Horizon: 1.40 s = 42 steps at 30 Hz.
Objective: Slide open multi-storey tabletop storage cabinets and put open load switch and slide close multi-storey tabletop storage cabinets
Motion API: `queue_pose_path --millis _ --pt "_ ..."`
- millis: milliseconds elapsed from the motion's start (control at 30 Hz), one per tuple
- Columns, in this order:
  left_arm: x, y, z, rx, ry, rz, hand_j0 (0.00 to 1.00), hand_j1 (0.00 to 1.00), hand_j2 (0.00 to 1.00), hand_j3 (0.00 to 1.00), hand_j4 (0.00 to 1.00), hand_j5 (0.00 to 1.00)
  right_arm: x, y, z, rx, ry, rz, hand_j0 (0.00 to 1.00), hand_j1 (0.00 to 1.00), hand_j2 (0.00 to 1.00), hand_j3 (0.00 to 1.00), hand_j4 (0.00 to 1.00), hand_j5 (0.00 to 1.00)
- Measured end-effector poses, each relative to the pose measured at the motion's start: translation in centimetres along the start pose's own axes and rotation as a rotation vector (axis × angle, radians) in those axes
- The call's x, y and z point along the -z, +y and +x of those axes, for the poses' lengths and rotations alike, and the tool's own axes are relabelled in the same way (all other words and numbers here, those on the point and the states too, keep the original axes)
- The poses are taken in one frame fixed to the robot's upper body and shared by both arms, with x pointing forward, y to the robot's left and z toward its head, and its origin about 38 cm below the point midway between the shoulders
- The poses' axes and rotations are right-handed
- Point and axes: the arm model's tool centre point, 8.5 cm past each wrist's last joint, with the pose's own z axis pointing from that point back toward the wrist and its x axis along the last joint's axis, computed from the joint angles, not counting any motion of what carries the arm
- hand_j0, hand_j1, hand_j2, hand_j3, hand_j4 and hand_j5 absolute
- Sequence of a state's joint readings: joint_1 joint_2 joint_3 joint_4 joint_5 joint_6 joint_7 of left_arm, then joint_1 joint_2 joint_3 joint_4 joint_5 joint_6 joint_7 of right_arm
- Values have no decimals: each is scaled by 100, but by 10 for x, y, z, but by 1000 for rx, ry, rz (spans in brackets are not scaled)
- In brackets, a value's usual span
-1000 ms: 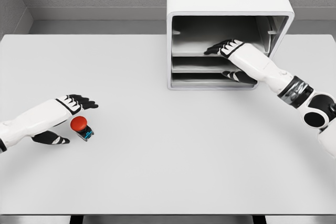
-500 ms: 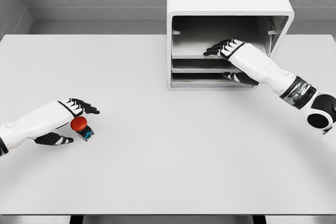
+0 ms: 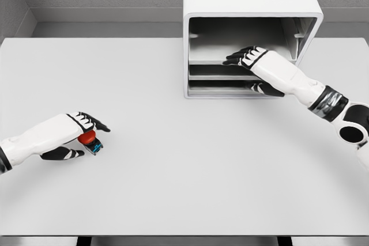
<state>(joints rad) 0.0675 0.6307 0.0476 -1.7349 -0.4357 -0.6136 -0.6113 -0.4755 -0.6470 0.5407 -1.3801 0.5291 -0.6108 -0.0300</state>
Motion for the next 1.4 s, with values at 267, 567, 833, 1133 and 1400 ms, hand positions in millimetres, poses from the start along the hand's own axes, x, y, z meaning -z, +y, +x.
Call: queue_pose_path --millis 267,567,833,1133,1400 --pt "-1 1 -2 2 6 2 70 70 70 70 70 70 0 -5 4 10 -13 -17 85 85 85 85 85 85" --pt "-1 1 -2 3 7 1 64 64 64 64 64 64 -2 -12 14 -2 -44 -27 86 86 86 86 86 86" --pt "-1 1 -1 1 5 4 59 59 59 59 59 59 -7 -13 23 18 -64 -40 87 87 87 87 87 87" --pt "-1 3 -1 3 5 12 51 51 51 51 51 51 -14 -11 30 30 -71 -43 88 88 88 88 88 88" --pt "-1 7 -2 6 9 27 47 47 47 47 47 47 -26 -11 39 -8 -81 -24 88 88 88 88 88 88"
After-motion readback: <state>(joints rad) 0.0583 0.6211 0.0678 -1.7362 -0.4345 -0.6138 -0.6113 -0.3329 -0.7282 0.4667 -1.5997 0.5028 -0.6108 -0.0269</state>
